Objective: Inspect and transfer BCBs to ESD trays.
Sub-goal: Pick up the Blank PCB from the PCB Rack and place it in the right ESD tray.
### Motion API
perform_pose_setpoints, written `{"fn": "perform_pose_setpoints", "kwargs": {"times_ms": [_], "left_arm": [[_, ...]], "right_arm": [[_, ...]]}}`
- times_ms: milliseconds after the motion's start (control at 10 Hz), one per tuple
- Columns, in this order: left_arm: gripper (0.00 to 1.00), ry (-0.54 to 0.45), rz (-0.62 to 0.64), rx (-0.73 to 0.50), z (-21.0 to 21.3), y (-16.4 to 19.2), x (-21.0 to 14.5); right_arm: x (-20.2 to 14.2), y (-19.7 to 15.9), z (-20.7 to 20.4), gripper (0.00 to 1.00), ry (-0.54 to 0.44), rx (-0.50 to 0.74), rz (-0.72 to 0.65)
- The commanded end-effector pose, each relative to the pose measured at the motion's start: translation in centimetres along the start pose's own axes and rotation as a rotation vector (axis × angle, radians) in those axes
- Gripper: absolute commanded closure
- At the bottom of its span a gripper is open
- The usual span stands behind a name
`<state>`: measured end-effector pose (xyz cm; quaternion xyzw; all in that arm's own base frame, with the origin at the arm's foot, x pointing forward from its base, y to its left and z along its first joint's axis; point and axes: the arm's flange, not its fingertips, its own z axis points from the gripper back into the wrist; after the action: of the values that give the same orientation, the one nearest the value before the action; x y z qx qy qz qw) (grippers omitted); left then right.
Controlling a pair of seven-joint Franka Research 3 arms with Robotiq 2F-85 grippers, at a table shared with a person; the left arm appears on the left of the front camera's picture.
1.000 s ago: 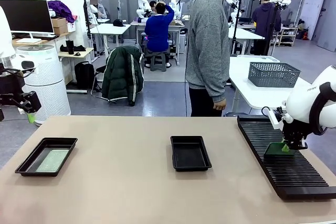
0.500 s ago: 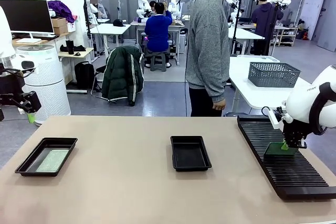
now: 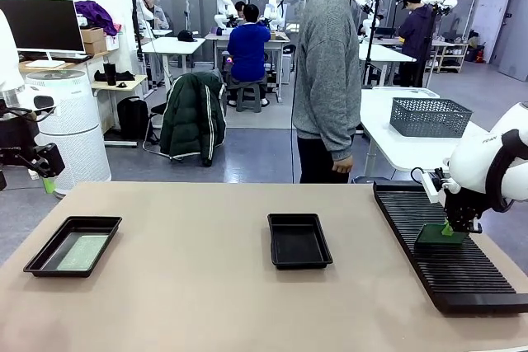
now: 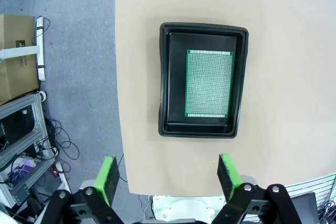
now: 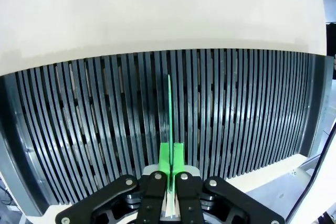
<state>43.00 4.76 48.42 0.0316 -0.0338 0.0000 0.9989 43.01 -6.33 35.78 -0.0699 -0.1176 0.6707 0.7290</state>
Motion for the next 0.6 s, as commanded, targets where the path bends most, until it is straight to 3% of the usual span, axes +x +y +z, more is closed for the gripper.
{"fn": "perform_pose_setpoints", "kwargs": {"times_ms": [0, 500], "left_arm": [[0.00, 0.000, 0.004, -0.015, -0.1, 0.0, 0.0], [0.00, 0.000, 0.004, -0.015, -0.1, 0.0, 0.0]], "right_arm": [[0.0, -0.4, 0.8, 0.98, -0.002, 0.017, 0.009], [0.9, -3.0, 4.5, 0.98, 0.033, 0.067, 0.013]]}}
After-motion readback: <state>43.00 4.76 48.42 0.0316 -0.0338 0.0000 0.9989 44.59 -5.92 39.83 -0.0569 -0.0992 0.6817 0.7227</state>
